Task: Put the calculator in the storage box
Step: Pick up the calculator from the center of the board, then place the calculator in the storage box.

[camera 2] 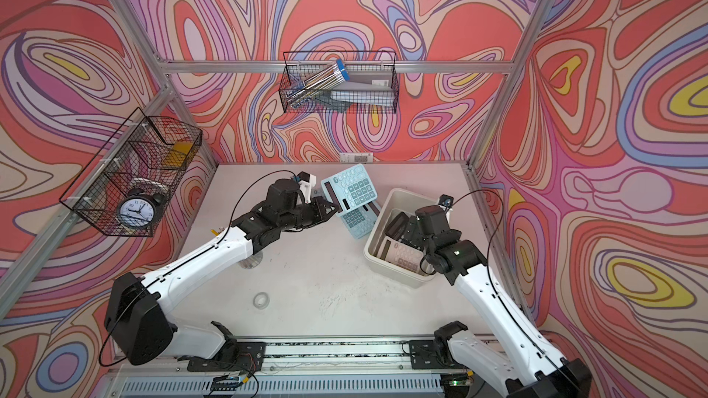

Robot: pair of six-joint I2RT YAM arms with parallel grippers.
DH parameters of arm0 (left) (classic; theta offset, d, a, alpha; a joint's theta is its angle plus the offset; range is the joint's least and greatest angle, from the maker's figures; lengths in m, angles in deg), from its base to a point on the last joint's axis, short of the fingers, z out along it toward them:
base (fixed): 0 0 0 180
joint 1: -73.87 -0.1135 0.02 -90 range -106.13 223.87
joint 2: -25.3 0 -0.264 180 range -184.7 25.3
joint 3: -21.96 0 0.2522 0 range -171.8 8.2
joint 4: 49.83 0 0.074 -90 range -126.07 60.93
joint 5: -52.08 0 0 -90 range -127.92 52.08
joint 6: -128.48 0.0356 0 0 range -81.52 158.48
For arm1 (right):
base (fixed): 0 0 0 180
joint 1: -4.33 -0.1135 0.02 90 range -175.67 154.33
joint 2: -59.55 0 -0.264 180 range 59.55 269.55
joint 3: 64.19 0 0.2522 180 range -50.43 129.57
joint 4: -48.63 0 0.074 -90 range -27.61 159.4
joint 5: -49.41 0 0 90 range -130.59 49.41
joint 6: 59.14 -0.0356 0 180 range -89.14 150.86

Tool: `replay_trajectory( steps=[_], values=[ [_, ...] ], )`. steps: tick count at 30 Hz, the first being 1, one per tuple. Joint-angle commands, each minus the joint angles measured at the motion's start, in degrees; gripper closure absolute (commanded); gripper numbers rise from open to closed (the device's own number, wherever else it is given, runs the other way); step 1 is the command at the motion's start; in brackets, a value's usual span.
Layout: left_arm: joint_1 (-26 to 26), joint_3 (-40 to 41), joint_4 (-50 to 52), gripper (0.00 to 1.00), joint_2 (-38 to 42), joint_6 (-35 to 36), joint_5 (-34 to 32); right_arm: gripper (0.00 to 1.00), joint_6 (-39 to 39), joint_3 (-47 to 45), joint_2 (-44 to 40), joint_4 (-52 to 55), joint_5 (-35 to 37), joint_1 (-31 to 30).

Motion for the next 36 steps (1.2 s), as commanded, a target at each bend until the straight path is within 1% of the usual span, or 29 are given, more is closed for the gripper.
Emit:
replay_trajectory(
  steps=[1,6,11,15,18,22,26,28,32,36],
  values=[
    [1.9,-8.1,15.5,1.00,-2.0,9.9,-0.4,0.02,-1.0,2.1,-1.8,1.8,3.1,2.9],
    [4.3,-23.3,29.8,1.00,-9.9,17.6,0.3,0.02,-2.1,2.2,-4.2,2.0,5.9,5.6],
    [6.9,-38.9,42.8,1.00,-20.2,23.8,-0.1,0.02,-2.9,2.0,-6.2,1.8,7.1,6.5],
    [9.3,-50.6,50.6,1.00,-28.9,26.9,-0.7,0.02,-2.8,1.8,-5.8,1.4,6.3,6.7],
    [10.7,-59.2,55.2,1.00,-35.3,28.1,-1.2,0.02,-2.7,1.2,-5.7,0.5,5.4,6.8],
    [11.4,-69.9,59.7,1.00,-43.4,28.5,-2.0,0.02,-2.5,0.6,-4.9,-0.6,4.1,7.1],
    [11.4,-76.1,60.4,1.00,-49.3,28.0,-0.9,0.02,-2.3,-0.3,-4.1,-1.7,2.9,7.4],
    [11.3,-77.8,60.6,1.00,-51.4,27.9,-0.3,0.02,-2.3,-0.7,-3.9,-2.2,2.4,7.6],
    [11.4,-77.8,58.4,1.00,-53.9,27.2,1.5,0.02,-2.1,-1.2,-3.4,-3.2,1.3,8.1],
    [11.4,-77.8,54.3,1.00,-56.1,25.0,3.1,0.02,-2.2,-1.8,-2.6,-4.2,-0.2,8.4]
  ],
)
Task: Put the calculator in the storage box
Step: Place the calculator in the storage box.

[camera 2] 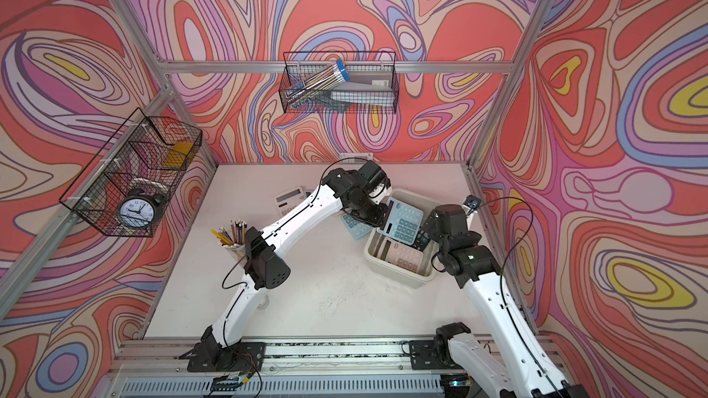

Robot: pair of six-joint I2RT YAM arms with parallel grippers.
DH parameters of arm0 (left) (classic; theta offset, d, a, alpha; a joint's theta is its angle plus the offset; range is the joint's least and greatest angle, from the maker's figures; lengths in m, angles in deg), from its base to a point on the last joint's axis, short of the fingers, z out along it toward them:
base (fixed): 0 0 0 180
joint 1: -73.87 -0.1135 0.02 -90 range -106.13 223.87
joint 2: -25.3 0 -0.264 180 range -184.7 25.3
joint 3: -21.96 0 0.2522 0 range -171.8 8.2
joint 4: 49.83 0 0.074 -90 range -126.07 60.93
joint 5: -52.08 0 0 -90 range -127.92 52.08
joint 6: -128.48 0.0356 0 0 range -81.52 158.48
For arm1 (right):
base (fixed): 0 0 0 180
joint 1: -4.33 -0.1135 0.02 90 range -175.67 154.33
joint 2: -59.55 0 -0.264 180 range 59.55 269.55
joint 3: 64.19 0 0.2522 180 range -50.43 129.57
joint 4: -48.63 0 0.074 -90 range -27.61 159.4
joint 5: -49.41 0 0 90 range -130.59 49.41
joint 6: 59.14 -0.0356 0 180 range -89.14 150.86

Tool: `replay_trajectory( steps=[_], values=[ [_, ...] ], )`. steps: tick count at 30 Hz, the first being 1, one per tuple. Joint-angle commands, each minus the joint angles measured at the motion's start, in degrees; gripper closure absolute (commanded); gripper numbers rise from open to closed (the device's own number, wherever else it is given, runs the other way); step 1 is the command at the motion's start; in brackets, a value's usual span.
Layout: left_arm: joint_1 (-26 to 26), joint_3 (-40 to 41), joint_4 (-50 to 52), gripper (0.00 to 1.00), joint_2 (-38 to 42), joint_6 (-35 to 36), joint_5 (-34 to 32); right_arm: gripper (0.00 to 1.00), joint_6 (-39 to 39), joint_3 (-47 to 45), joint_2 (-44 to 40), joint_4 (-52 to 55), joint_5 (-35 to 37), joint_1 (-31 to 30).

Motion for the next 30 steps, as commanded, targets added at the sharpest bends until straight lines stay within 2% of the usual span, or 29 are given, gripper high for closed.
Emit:
replay_trajectory(
  steps=[1,6,16,20,24,30],
  values=[
    [-0.1,-1.6,-4.7,1.00,-1.9,-1.9,2.4,0.02,0.1,-1.0,0.8,-1.7,-1.7,0.6],
    [0.0,-0.4,-11.4,1.00,-5.1,-5.6,3.5,0.02,0.4,-1.6,1.0,-2.2,-2.6,1.1],
    [-0.1,-0.4,-13.5,0.99,-8.0,-6.4,2.7,0.02,1.3,-2.3,1.2,-3.0,-4.6,2.3],
    [0.0,-0.4,-15.9,0.83,-8.3,-7.6,3.2,0.02,1.3,-2.8,1.8,-3.5,-5.5,2.4],
    [-0.1,-0.4,-18.1,0.71,-8.1,-8.9,4.7,0.02,1.8,-2.7,1.7,-3.1,-5.8,2.6],
    [0.0,-0.4,-19.2,0.67,-7.7,-9.6,5.2,0.02,2.4,-2.2,1.9,-2.5,-6.4,2.7]
  ],
)
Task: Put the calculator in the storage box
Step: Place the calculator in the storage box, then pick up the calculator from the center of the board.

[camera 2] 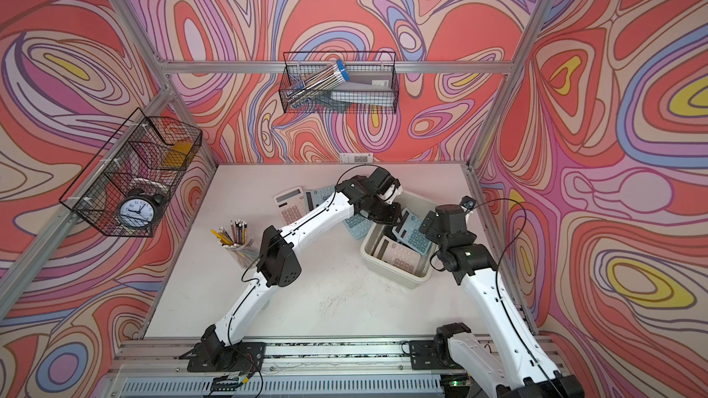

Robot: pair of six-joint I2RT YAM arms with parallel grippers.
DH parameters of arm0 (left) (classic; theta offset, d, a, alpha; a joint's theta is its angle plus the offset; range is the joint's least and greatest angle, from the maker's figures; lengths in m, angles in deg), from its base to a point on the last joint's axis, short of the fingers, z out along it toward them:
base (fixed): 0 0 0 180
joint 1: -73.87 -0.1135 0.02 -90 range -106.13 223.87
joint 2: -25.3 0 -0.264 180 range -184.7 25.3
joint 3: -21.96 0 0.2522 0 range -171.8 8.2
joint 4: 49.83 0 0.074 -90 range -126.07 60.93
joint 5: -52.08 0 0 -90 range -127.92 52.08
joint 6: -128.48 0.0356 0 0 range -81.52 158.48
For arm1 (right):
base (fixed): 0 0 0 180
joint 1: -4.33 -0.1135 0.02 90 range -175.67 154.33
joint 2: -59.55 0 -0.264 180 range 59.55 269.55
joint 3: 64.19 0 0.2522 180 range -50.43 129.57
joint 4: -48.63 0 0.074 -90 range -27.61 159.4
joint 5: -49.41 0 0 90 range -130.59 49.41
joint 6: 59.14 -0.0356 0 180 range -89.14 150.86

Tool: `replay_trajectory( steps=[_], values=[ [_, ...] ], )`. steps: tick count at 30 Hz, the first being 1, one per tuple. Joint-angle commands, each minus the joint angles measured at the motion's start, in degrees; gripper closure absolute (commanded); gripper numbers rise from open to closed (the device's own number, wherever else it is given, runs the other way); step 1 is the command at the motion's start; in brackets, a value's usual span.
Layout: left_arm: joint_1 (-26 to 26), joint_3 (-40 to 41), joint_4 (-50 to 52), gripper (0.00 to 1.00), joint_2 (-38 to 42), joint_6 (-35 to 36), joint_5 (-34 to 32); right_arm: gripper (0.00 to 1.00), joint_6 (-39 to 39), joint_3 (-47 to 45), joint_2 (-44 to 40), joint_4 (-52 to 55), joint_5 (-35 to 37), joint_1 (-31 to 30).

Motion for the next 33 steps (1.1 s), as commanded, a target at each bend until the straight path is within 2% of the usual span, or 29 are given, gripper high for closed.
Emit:
replay_trajectory(
  steps=[1,5,8,14,17,24,29,33],
  values=[
    [-0.3,-0.4,-1.4,0.67,-0.2,-0.7,1.1,0.02,1.1,0.0,0.1,0.3,-0.9,0.4],
    [0.0,0.1,-1.0,0.62,2.3,-1.2,2.0,0.02,1.6,0.1,0.1,0.3,-2.5,0.5],
    [0.1,4.1,-2.5,0.54,7.0,-0.8,0.7,0.02,2.3,0.4,0.1,0.3,-4.3,0.5],
    [0.1,15.5,-4.9,0.30,17.3,1.9,-5.3,0.02,5.7,0.0,-0.4,-2.0,-13.7,0.5],
    [-0.3,19.8,-4.4,0.21,21.3,3.3,-8.0,0.02,7.1,-0.1,-0.2,-3.1,-19.2,0.5],
    [-1.6,39.2,-11.9,0.13,32.9,2.8,-8.8,0.02,8.2,-0.6,0.1,-6.2,-28.3,0.5],
    [-2.0,47.7,-14.0,0.12,36.3,3.2,-8.1,0.02,7.9,0.6,2.4,-6.8,-32.6,0.5],
    [-5.3,54.8,-17.8,0.12,39.2,2.4,-8.3,0.02,7.3,1.1,4.7,-7.6,-36.5,0.5]
  ],
)
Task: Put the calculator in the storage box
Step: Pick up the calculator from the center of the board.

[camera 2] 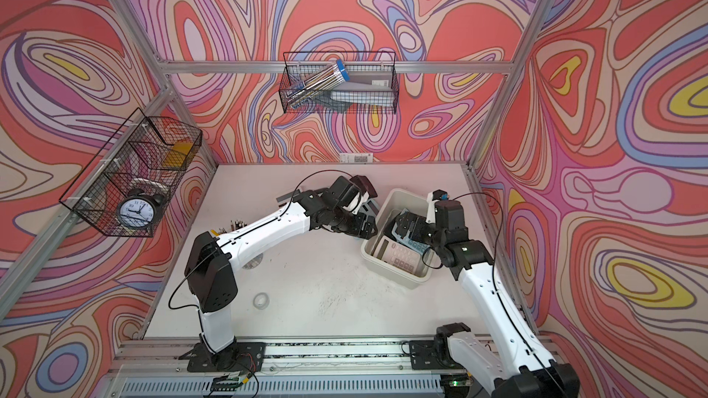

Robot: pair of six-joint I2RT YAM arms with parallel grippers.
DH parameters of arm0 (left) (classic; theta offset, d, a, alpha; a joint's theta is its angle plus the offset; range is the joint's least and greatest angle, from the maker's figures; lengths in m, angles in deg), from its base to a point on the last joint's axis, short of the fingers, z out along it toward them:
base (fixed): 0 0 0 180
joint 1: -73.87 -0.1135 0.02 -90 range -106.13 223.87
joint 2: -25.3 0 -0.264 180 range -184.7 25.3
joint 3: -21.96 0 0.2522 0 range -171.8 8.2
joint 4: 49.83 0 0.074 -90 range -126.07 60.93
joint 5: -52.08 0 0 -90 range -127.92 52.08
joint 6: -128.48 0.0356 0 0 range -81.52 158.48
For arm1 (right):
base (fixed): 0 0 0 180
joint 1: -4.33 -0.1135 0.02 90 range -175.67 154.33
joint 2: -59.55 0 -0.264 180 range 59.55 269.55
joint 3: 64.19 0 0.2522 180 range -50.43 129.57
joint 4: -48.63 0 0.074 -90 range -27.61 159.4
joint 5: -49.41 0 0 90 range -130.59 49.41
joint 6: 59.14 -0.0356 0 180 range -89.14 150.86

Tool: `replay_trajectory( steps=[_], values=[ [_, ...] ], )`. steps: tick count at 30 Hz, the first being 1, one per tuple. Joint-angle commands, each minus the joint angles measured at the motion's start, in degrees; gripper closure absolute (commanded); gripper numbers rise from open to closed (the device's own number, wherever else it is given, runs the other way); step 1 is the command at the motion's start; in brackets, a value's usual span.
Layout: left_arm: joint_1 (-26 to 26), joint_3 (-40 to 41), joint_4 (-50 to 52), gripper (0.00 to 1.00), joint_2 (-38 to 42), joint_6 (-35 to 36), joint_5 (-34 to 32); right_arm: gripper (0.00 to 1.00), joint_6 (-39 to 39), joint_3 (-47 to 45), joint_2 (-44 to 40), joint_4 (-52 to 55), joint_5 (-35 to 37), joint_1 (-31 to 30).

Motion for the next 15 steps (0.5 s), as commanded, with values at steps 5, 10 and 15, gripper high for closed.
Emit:
replay_trajectory(
  steps=[5,10,15],
  values=[
    [-8.6,7.9,-7.2,0.11,4.4,0.5,-2.6,0.02,0.2,1.9,2.9,-1.3,-6.9,0.2],
    [-14.7,7.2,-7.5,0.11,1.3,1.2,-6.5,0.02,0.6,2.9,3.0,-0.1,-6.3,0.2],
    [-20.4,6.8,-10.0,0.13,-1.6,-0.6,-7.1,0.02,1.3,3.5,2.4,1.6,-4.0,0.2]
  ],
)
